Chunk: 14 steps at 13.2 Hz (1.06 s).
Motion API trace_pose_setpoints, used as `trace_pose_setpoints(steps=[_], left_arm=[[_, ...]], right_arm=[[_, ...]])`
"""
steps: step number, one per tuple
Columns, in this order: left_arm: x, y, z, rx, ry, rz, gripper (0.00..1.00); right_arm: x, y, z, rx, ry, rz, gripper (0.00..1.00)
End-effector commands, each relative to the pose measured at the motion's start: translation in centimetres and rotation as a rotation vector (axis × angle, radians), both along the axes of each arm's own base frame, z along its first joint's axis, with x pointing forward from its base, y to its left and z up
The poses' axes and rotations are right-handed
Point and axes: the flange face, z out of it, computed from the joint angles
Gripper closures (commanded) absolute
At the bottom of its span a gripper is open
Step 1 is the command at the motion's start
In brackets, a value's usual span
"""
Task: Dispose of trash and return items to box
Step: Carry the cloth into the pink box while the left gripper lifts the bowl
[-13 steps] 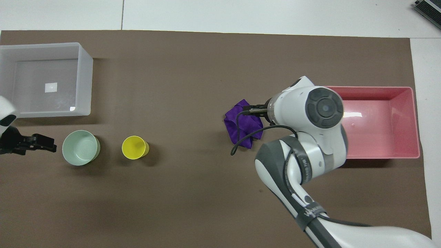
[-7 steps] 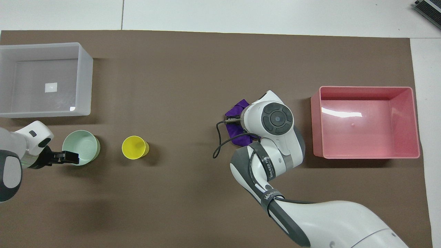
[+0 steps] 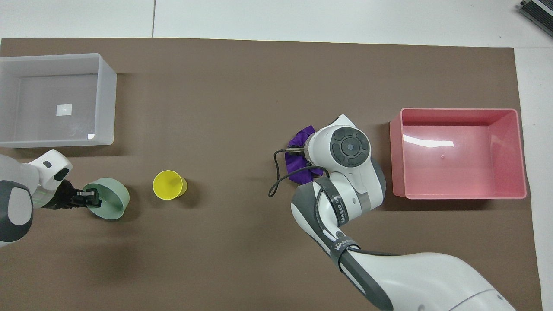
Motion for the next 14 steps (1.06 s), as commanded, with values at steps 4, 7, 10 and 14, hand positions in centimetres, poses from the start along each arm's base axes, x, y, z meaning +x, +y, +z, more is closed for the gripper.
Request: trace_pose_setpoints(steps=[4, 7, 10, 14], left_arm=[[3.3, 2.2, 4.2, -0.049, 0.058, -0.023, 1.0], [4.2, 3.4, 7.6, -0.058, 0.061, -0.017, 1.0], [6.6, 4.4, 15.1, -0.056, 0.05, -0.022, 1.0], [11.7, 7.8, 18.4, -0.022, -0.068, 0.021, 1.0]], right_arm=[[-1.4, -7.5, 14.5, 0.014, 0.004, -0.102, 1.0], [-2.4, -15.0, 20.3, -0.015, -0.004, -0.141, 1.0], [-2.7, -24.8, 19.8, -0.054, 0.056, -0.096, 1.0], [-2.5, -33.2, 13.7, -0.074, 0.068, -0.056, 1.0]])
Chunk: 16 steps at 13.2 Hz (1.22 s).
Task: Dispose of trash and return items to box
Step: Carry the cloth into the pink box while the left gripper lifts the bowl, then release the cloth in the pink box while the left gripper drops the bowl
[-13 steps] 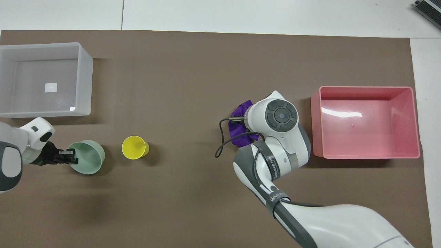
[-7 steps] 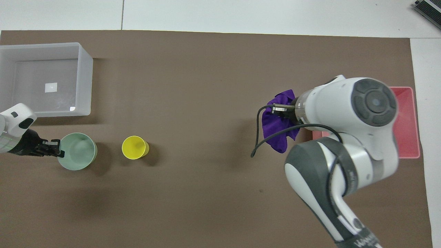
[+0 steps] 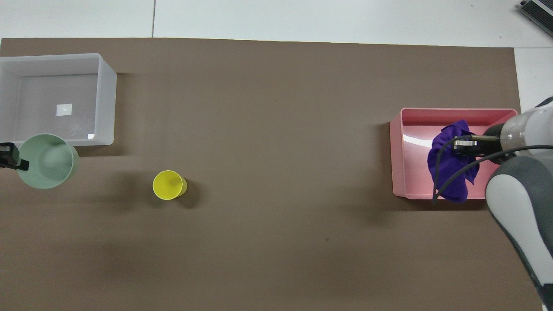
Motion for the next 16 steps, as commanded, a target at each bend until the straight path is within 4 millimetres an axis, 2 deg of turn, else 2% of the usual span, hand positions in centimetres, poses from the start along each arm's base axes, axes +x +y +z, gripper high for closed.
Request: trace_pose_setpoints(steps=[1, 2, 4, 5, 6, 7, 9, 11, 12, 13, 14, 15, 16], left_arm=[[5.4, 3.2, -0.7, 0.017, -0.042, 0.073, 1.0], [7.4, 3.9, -0.9, 0.033, -0.081, 0.127, 1.0], [9.8, 4.8, -3.1, 0.055, -0.147, 0.182, 1.0], [10.8, 5.5, -4.7, 0.063, -0.183, 0.198, 1.0], [11.6, 5.7, -6.3, 0.067, -0.196, 0.205, 1.0], [12.3, 5.9, -7.6, 0.075, -0.217, 0.214, 1.0], [12.9, 6.5, -11.1, 0.072, -0.199, 0.221, 1.0], [13.4, 5.6, -14.5, 0.064, -0.15, 0.211, 1.0], [13.5, 5.3, -15.5, 0.061, -0.136, 0.208, 1.0], [13.3, 5.8, -15.6, 0.061, -0.135, 0.213, 1.0], [13.2, 6.0, -15.6, 0.061, -0.131, 0.21, 0.6], [13.4, 5.4, -15.1, 0.062, -0.136, 0.206, 0.05], [13.5, 4.9, -14.2, 0.066, -0.15, 0.198, 0.0]], right_arm=[[0.6, -2.1, -5.4, -0.013, -0.005, 0.018, 1.0], [1.0, -3.0, -7.6, -0.017, -0.015, 0.016, 1.0], [0.5, -4.7, -11.3, -0.024, -0.027, 0.028, 1.0], [-0.1, -4.7, -12.6, -0.025, -0.03, 0.027, 0.75], [-0.6, -4.6, -13.2, -0.024, -0.031, 0.024, 0.33], [-0.6, -4.6, -13.1, -0.024, -0.033, 0.023, 0.0], [-0.2, -4.4, -12.6, -0.028, -0.045, 0.033, 0.0], [1.1, -3.4, -9.5, -0.031, -0.077, 0.048, 0.0], [1.6, -2.0, -7.8, -0.03, -0.082, 0.067, 0.0], [2.2, -0.2, -6.3, -0.027, -0.076, 0.084, 0.0], [2.5, 1.2, -5.1, -0.025, -0.071, 0.061, 0.0], [2.5, 3.0, -3.8, -0.048, -0.069, 0.047, 0.0], [2.7, 4.0, -2.5, -0.065, -0.074, 0.037, 0.0]])
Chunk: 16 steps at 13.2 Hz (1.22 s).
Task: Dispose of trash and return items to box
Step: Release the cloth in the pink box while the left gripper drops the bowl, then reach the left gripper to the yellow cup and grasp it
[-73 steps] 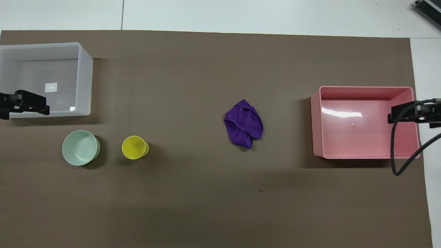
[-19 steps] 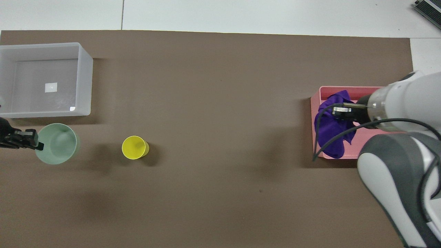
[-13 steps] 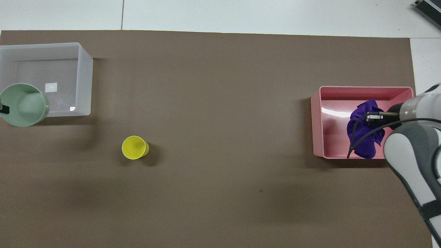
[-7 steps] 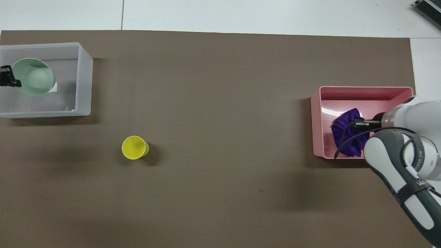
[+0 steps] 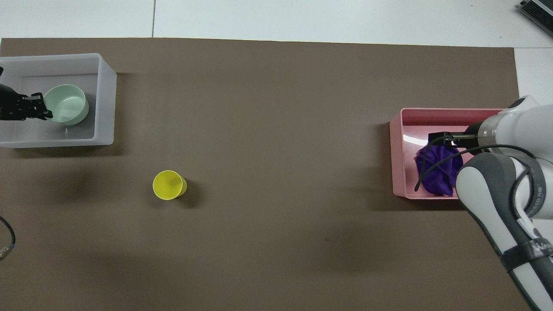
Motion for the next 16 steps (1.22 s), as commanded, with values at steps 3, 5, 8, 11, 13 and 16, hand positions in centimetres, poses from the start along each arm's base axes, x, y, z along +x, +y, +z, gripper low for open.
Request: trace_pose_setpoints(steps=[3, 5, 8, 11, 13, 16], left_arm=[[0.4, -2.8, 8.0, 0.026, -0.092, -0.029, 0.0], [-0.7, -6.8, 12.2, 0.016, -0.064, -0.087, 0.0], [-5.1, -13.7, 16.4, -0.024, 0.126, -0.091, 0.0], [-10.9, -20.8, 16.0, -0.023, 0.222, -0.175, 0.0], [-15.3, -24.0, 13.9, -0.016, 0.165, -0.21, 0.0], [-18.2, -28.1, 9.2, -0.011, 0.143, -0.266, 0.0]], right_arm=[[-0.2, 1.6, 8.5, -0.021, 0.045, -0.046, 0.0], [-1.0, 1.6, 12.9, -0.014, 0.046, -0.051, 0.0], [-2.4, 1.5, 17.8, 0.009, 0.063, -0.06, 0.0], [-3.9, 1.0, 21.7, 0.025, 0.096, -0.063, 0.0], [-4.8, 0.5, 21.9, 0.025, 0.113, -0.054, 0.0], [-5.3, 0.6, 20.8, 0.023, 0.125, -0.031, 0.0]])
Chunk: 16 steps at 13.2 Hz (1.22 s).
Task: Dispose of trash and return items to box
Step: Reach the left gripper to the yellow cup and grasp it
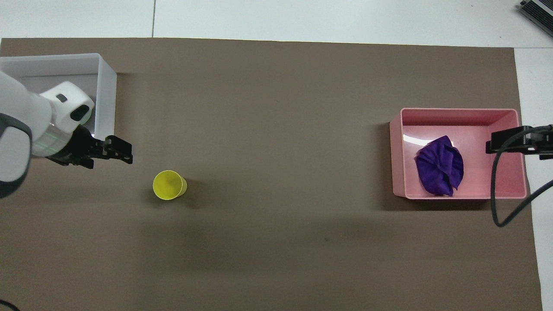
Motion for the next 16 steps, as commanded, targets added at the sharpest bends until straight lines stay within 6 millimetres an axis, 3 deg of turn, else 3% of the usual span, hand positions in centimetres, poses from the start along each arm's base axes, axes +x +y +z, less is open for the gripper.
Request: trace_pose_setpoints(steps=[1, 3, 5, 6, 7, 8, 10, 13, 16], left_arm=[[-3.3, -2.4, -4.6, -0.003, -0.022, -0.025, 0.0], [-4.2, -2.8, -8.1, 0.001, -0.061, -0.023, 0.0], [-5.3, -4.5, -10.5, 0.005, -0.078, -0.051, 0.0], [-5.4, -4.8, -11.2, 0.009, -0.064, -0.046, 0.13], [-5.3, -4.8, -11.8, 0.01, -0.056, -0.045, 0.49], [-5.1, -4.8, -12.2, 0.011, -0.052, -0.045, 0.78], [-4.5, -4.9, -12.8, 0.014, -0.039, -0.039, 1.0], [-3.9, -4.4, -12.5, 0.014, -0.035, -0.02, 1.0], [-2.3, -4.1, -8.4, 0.017, 0.006, 0.03, 1.0]], right_arm=[[-0.8, -0.4, -0.9, 0.01, 0.004, 0.02, 0.0], [-0.8, -0.3, -1.0, 0.01, 0.0, 0.022, 0.0], [-0.9, 0.3, -0.9, 0.01, -0.002, 0.025, 0.0], [-0.8, 0.2, -0.9, 0.01, -0.002, 0.023, 0.0], [-0.7, 0.2, -0.9, 0.01, -0.011, 0.025, 0.0], [-0.7, 0.1, -0.9, 0.01, -0.015, 0.025, 0.0], [-0.7, 0.2, -0.8, 0.01, -0.014, 0.026, 0.0], [-0.7, -0.1, -0.8, 0.01, -0.012, 0.022, 0.0], [-0.8, -0.1, -0.8, 0.01, -0.014, 0.022, 0.0]])
